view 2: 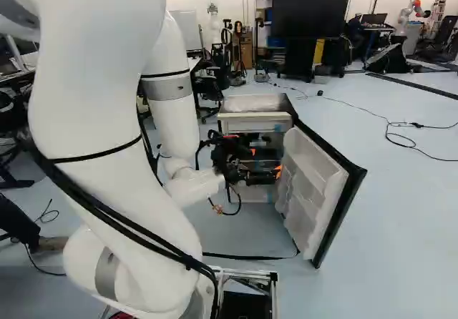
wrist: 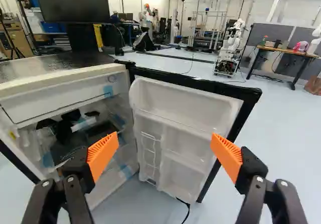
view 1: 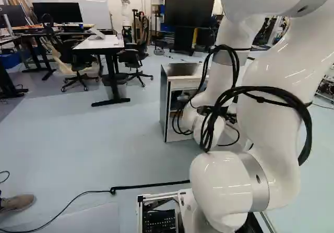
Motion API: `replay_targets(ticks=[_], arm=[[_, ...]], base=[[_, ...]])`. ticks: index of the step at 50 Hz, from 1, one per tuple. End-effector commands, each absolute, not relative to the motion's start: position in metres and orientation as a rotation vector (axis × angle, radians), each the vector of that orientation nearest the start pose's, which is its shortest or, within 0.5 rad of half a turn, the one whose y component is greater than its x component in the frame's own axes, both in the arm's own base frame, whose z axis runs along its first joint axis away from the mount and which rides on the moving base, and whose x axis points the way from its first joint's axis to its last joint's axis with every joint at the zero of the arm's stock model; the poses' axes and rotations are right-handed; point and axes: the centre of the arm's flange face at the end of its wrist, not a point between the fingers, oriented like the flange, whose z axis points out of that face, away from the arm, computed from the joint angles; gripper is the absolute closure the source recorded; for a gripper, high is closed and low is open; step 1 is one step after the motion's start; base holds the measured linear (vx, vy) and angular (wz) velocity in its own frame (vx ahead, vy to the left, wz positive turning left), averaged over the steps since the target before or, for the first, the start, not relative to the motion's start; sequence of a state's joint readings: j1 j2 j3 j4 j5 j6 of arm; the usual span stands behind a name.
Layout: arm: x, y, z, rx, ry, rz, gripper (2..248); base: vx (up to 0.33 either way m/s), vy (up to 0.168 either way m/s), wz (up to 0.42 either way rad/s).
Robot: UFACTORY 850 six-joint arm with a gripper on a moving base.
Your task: Open the fridge door
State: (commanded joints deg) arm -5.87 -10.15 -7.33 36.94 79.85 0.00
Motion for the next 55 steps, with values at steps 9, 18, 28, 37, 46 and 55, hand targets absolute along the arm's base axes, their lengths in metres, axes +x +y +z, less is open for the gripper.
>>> replay_targets(ticks=[9, 18, 28, 37, 46, 55], arm=[[0.263, -0.076, 0.299, -2.707, 0.977, -2.139, 3], [0.267, -0.071, 0.304, -2.689, 0.911, -2.111, 3], [0.270, -0.063, 0.311, -2.668, 0.820, -2.074, 3], [0.273, -0.055, 0.318, -2.647, 0.721, -2.037, 3], [0.275, -0.045, 0.327, -2.627, 0.605, -1.997, 3], [0.277, -0.035, 0.335, -2.608, 0.480, -1.956, 3]], base=[[0.000, 0.000, 0.000], [0.000, 0.000, 0.000], [0.000, 0.000, 0.000], [0.000, 0.000, 0.000], [0.000, 0.000, 0.000], [0.000, 0.000, 0.000]])
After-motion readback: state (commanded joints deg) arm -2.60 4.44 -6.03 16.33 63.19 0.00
